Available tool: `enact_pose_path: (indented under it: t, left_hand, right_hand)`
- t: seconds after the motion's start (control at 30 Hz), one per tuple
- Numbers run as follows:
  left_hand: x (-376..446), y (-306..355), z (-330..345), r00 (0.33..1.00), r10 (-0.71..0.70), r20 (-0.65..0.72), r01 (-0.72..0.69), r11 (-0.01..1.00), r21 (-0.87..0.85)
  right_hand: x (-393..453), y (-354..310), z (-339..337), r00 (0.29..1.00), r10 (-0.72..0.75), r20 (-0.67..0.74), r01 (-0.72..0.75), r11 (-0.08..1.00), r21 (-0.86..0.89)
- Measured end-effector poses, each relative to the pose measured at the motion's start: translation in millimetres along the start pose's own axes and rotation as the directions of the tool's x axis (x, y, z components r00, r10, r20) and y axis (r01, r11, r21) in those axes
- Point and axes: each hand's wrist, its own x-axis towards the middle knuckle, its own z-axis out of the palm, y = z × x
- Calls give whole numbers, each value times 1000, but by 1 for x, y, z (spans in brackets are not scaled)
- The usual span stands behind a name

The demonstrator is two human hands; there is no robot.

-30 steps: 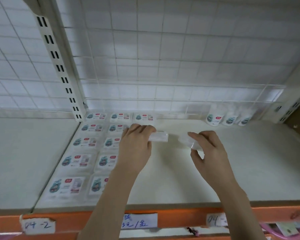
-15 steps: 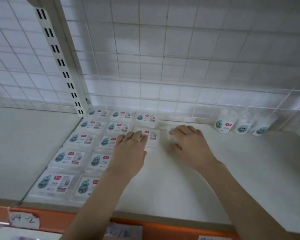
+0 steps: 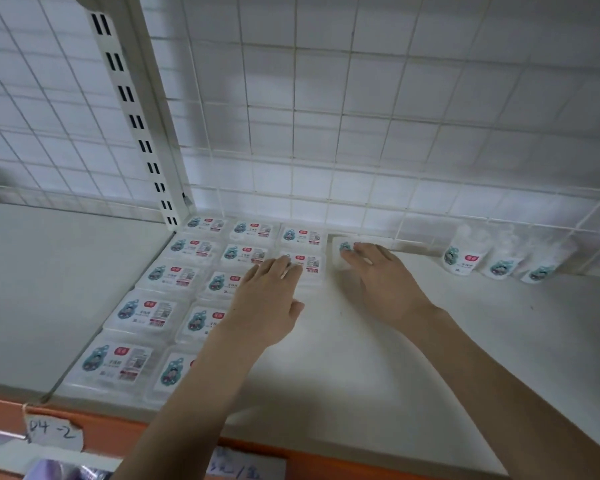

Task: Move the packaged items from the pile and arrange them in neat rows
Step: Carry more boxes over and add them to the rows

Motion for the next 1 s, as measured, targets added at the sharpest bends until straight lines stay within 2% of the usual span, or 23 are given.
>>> enact_pose_path:
  t: [0.13, 0.2, 0.33, 0.43, 0.53, 0.67, 0.87, 1.0]
  left_hand:
    - [-5, -2, -4, 999, -32, -21, 31, 998, -59]
    - [-9, -4, -4, 999, -40, -25, 38, 997, -60]
    - [-15, -10, -4, 999, -32, -19, 30, 997, -66]
    - [-23, -19, -9, 999, -37, -29, 34, 995, -91]
    - [-38, -43, -20, 996, -52, -70, 43, 992, -120]
    - [-82, -104, -36, 985, -119, -128, 99, 984, -151]
    - [-193, -243, -51, 944, -296, -145, 277, 951, -135]
    - [-276, -340, -56, 884, -452, -122, 434, 889, -149]
  right_hand:
    - [15, 0, -4, 989, 63, 134, -64, 998, -3]
    - [17, -4, -5, 985, 64, 157, -65, 998, -1]
    - [15, -12, -4, 987, 74, 143, -80, 996, 31]
    - [14, -20, -6, 981, 136, 136, -141, 990, 29]
    - [21, -49, -15, 977, 203, 67, -210, 971, 118]
    - [37, -130, -22, 978, 206, -38, -193, 958, 213]
    - [58, -310, -4, 991, 127, -32, -109, 933, 343]
    - [68, -434, 20, 997, 72, -4, -64, 911, 408]
